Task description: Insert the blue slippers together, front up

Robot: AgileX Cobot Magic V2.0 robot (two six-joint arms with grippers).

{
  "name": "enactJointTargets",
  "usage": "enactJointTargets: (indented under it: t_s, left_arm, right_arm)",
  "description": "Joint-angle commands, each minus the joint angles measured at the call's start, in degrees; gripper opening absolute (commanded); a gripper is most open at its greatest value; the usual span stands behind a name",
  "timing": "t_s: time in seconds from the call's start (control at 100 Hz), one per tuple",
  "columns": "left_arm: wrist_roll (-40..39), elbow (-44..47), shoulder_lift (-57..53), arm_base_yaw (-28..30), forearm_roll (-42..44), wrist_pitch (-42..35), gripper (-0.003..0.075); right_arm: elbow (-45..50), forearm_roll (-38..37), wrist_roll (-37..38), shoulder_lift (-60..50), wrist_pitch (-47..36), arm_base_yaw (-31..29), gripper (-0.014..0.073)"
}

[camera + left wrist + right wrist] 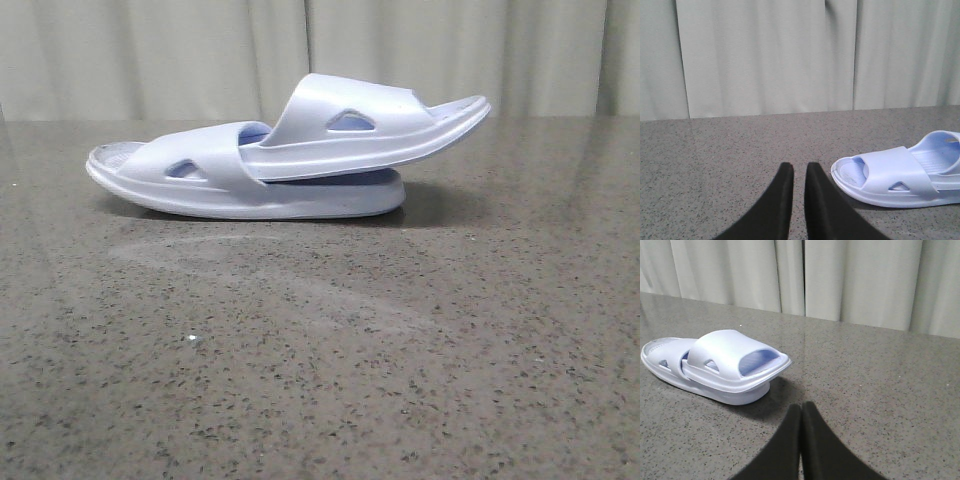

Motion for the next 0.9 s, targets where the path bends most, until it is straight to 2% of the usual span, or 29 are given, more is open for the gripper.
enactJointTargets:
  t_s: [0.0,0.07,0.12,0.22,0.23,0.25,0.3,0.34,0.54,0.62,0.66,0.89]
  left_arm:
    - [-0.4,-1.5,0.6,-0.2,-2.3,-3.2,0.0015]
    - [-1.8,-0.9,0.6,-0.2,-0.8,-5.6,0.0015]
    - [-6.3,0.0,0.6,-0.2,3.1,-9.1,0.0015]
    - [-23.4,3.7,-0.8,-0.2,17.7,-16.8,0.0015]
    - [-24.8,4.4,-1.1,-0.2,21.7,-17.2,0.0015]
    - [-29.9,5.5,-1.6,-0.2,24.4,-18.6,0.0015]
    - [-36.2,8.0,-3.0,-0.2,33.3,-20.2,0.0015]
    - [-41.0,10.1,-4.1,-0.2,37.2,-21.4,0.0015]
    - [-46.7,19.3,-10.5,-0.2,47.0,-23.5,0.0015]
    - [-47.2,21.8,-12.9,-0.2,47.4,-23.4,0.0015]
    - [-47.2,21.6,-13.0,-0.2,47.4,-20.3,0.0015]
    - [-47.2,21.6,-12.9,-0.2,47.3,-19.2,0.0015]
  right_arm:
    - [-1.4,1.7,-0.7,0.3,-1.5,0.0,-0.0089]
    - [-1.4,1.7,-0.7,0.3,-1.5,0.0,-0.0089]
    - [-1.4,1.7,-0.7,0.3,-1.5,0.0,-0.0089]
    - [-1.4,1.7,-0.7,0.3,-1.5,0.0,-0.0089]
    - [-1.4,1.7,-0.7,0.3,-1.5,0.0,-0.0089]
    - [-1.4,1.7,-0.7,0.3,-1.5,0.0,-0.0089]
    - [-1.4,1.7,-0.7,0.3,-1.5,0.0,-0.0089]
    - [-1.4,1.7,-0.7,0.3,-1.5,0.0,-0.0089]
    - [-1.4,1.7,-0.7,0.3,-1.5,0.0,-0.0089]
    - [-1.4,1.7,-0.7,0.3,-1.5,0.0,-0.0089]
    - [-1.4,1.7,-0.7,0.3,-1.5,0.0,-0.0089]
    - [-1.4,1.7,-0.7,0.3,-1.5,0.0,-0.0089]
